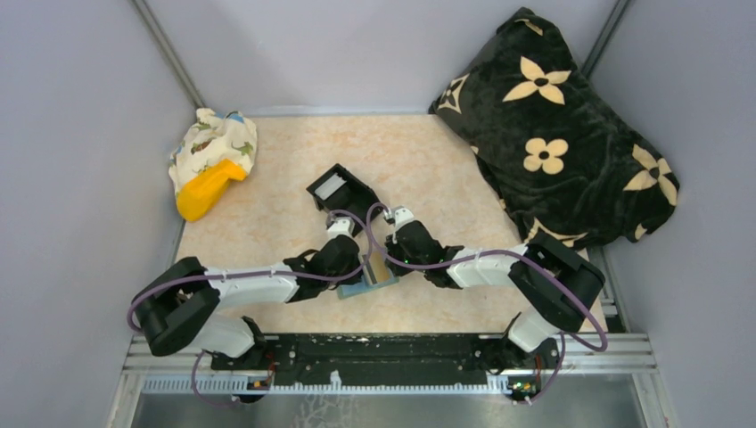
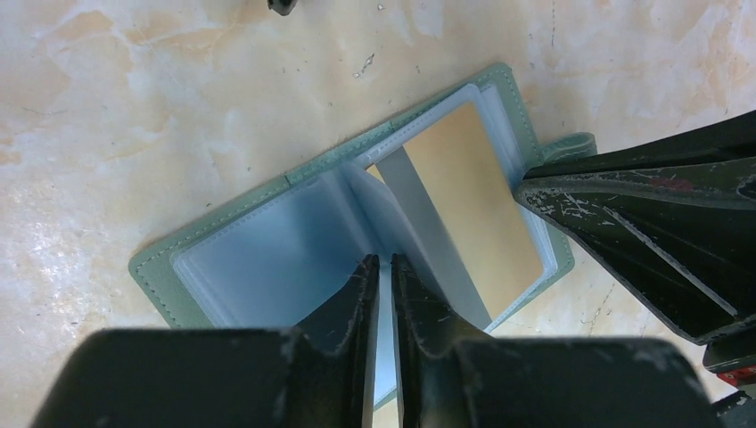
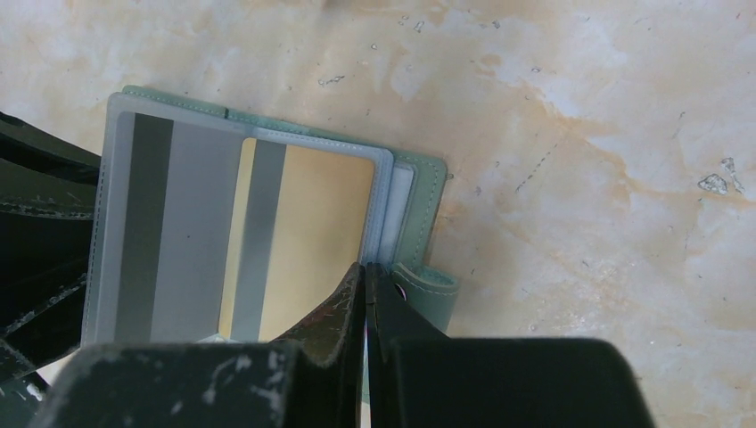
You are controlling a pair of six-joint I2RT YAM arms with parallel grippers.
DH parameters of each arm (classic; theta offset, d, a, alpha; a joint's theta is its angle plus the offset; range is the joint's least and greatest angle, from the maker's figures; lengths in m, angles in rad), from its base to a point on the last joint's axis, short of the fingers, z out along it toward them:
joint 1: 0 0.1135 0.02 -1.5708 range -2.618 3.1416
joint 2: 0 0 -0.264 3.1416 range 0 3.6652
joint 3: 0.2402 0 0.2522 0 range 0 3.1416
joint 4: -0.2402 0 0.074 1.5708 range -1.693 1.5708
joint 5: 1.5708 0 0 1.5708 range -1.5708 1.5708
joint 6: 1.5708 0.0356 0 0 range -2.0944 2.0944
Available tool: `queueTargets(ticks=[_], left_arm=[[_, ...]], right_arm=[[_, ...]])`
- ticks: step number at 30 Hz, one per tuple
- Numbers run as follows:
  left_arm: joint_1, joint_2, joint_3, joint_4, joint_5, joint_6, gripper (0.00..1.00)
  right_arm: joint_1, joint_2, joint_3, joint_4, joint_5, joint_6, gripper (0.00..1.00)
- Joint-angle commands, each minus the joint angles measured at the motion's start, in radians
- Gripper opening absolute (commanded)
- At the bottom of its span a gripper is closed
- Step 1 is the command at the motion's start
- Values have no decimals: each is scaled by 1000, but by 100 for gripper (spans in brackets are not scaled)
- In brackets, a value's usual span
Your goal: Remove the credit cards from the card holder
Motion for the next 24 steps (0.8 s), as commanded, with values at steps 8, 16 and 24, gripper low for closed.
queueTargets(ticks=[8, 16, 24], left_arm=[[-6, -48, -17, -146, -45, -20, 15], [-8, -423, -71, -234, -109, -42, 19], [-8, -637, -101, -230, -159, 19, 27]], right_arm=[[11, 7, -11, 41, -46, 15, 0], [11, 21, -13, 54, -47, 18, 0], [11, 27, -5, 51, -42, 16, 0]])
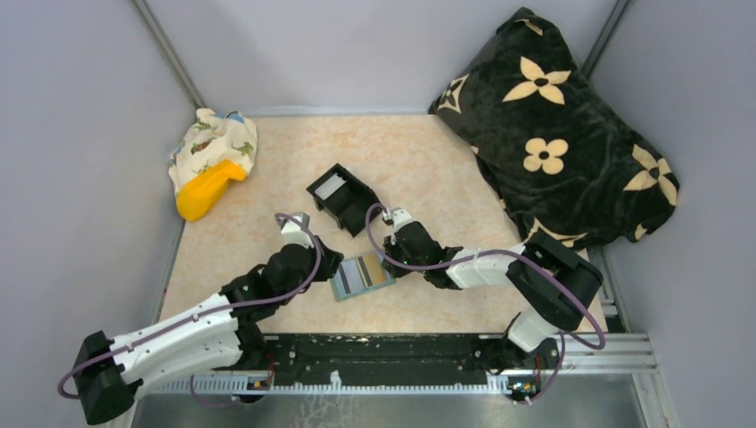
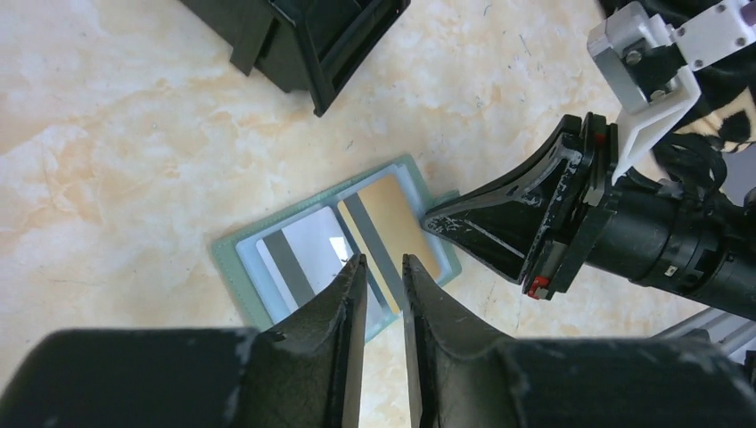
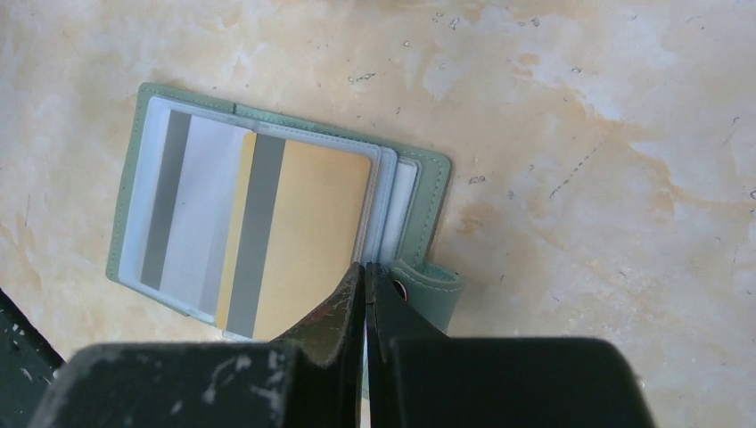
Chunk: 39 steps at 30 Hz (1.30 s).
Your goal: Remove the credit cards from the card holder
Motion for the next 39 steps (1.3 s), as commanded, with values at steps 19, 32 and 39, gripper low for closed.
queueTargets(ticks=[19, 32, 39], left_arm=[[-4, 105, -251, 181, 109, -65, 22], [-4, 218, -320, 316, 90, -98, 22], [-4, 219, -339, 335, 92, -108, 22]], right_arm=[[11, -170, 19, -31, -32, -51, 9], [17, -56, 30, 112, -222, -16, 37], [16, 32, 32, 193, -289, 13, 38]])
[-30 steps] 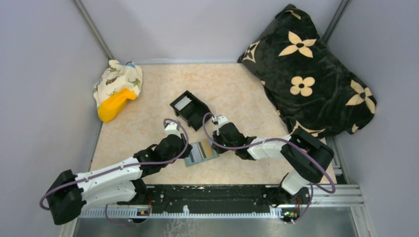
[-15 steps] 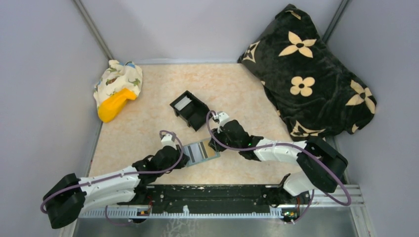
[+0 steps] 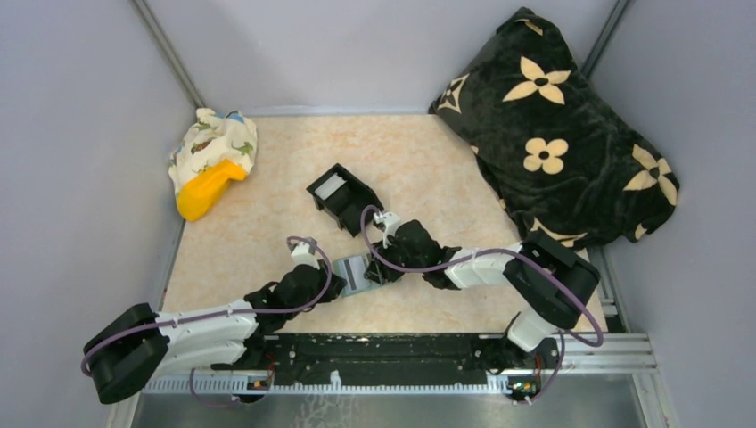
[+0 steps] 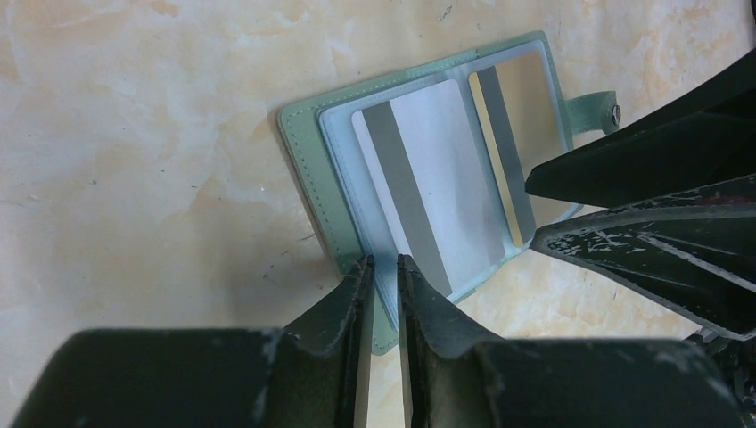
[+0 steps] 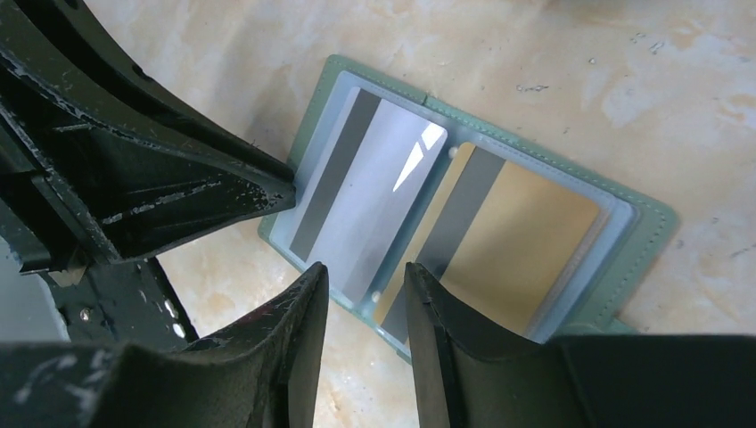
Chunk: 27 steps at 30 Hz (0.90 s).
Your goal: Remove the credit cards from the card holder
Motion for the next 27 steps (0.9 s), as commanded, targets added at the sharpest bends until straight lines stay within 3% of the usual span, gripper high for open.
queueTargets(ticks=[1, 4, 9, 20, 27], left_arm=[[-4, 7, -39, -66, 0, -2, 22], [-4, -15, -41, -77, -6, 2, 22], [-4, -26, -48, -81, -11, 3, 22], [-5, -7, -44, -71, -15, 4, 22], [-4, 18, -41, -60, -21, 4, 22]], right_arm=[[10, 46, 27, 119, -56, 24, 42], [7, 73, 21, 132, -63, 30, 52], [4, 87, 13, 148, -63, 36, 56], [4, 160, 4, 220, -123, 74, 55], [2, 129, 1, 215, -135, 71, 44]])
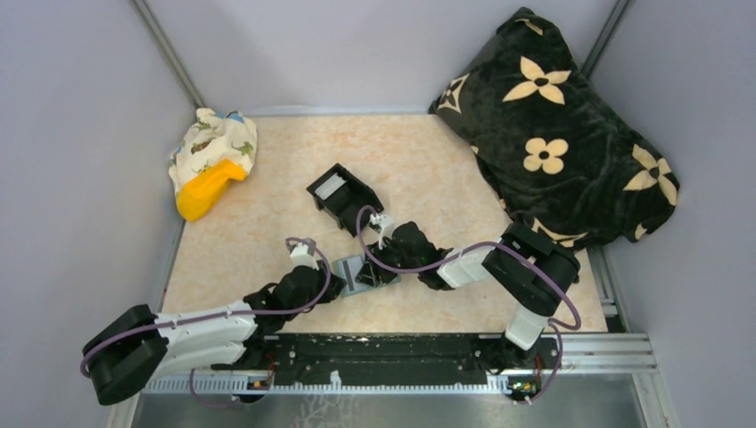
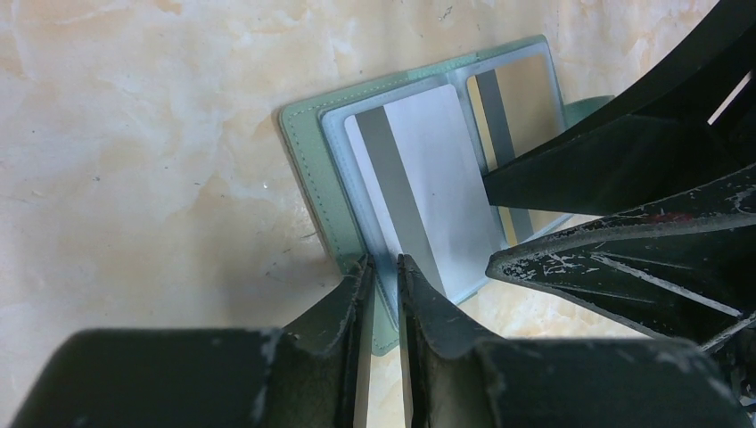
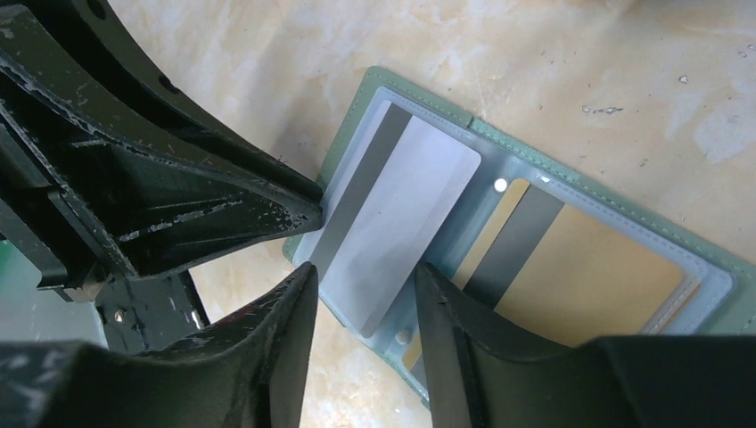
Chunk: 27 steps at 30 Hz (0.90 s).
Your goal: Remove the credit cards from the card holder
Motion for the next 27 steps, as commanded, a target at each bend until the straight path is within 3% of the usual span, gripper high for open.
queueTargets(ticks=[1, 10, 27], left_arm=[[-4, 41, -21, -73, -15, 8, 22], [-4, 122, 15, -54, 1, 28, 23], [-4, 138, 26, -43, 29, 45, 23]], right_arm=[[3, -17, -1, 24, -36, 9, 43], [-19, -80, -36, 104, -84, 54, 36], [-44, 6, -51, 286, -152, 150, 34]])
